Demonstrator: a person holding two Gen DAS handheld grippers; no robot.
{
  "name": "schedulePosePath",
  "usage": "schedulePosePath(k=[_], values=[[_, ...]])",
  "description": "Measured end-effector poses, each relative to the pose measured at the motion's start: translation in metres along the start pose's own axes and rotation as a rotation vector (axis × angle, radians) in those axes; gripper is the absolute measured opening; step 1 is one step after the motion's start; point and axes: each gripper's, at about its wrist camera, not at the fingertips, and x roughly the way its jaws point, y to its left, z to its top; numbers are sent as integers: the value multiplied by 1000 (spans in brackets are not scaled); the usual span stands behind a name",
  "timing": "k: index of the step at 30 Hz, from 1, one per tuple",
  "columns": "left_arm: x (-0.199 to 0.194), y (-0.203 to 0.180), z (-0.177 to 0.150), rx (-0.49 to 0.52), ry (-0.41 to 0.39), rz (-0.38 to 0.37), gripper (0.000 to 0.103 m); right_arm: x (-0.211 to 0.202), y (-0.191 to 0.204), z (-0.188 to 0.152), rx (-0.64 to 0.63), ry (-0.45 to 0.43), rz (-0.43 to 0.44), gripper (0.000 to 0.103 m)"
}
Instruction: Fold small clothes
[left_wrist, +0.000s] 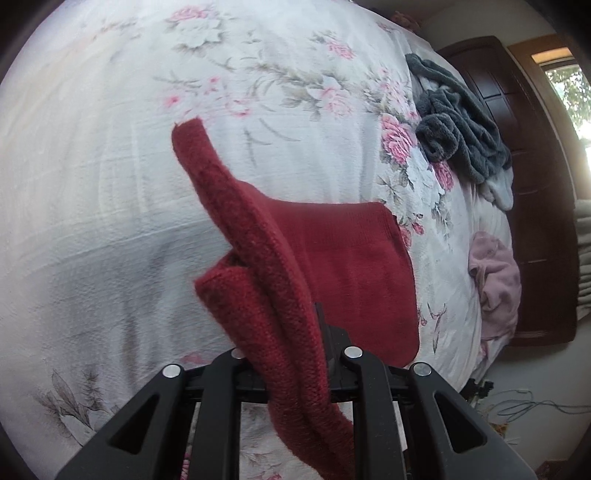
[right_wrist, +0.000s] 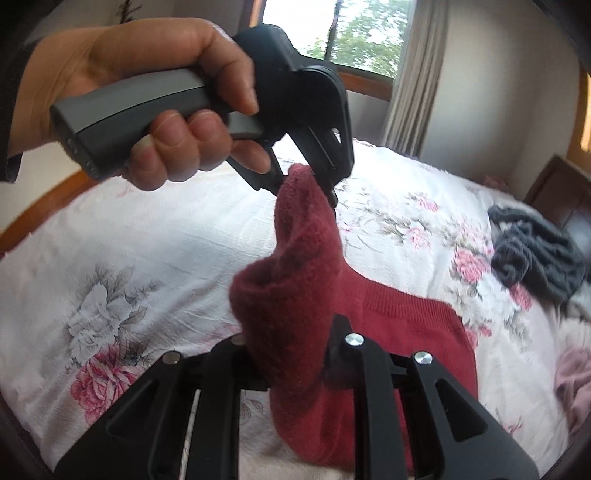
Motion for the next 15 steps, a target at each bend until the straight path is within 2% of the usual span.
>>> schedulePosePath(k=[9,15], values=[[20,-61,-4,61,11,91,17,-13,-48,-33,134,-53,53,16],[40,-92,-5,88,27,126,17,-16,-79,-56,230,-80,89,16]])
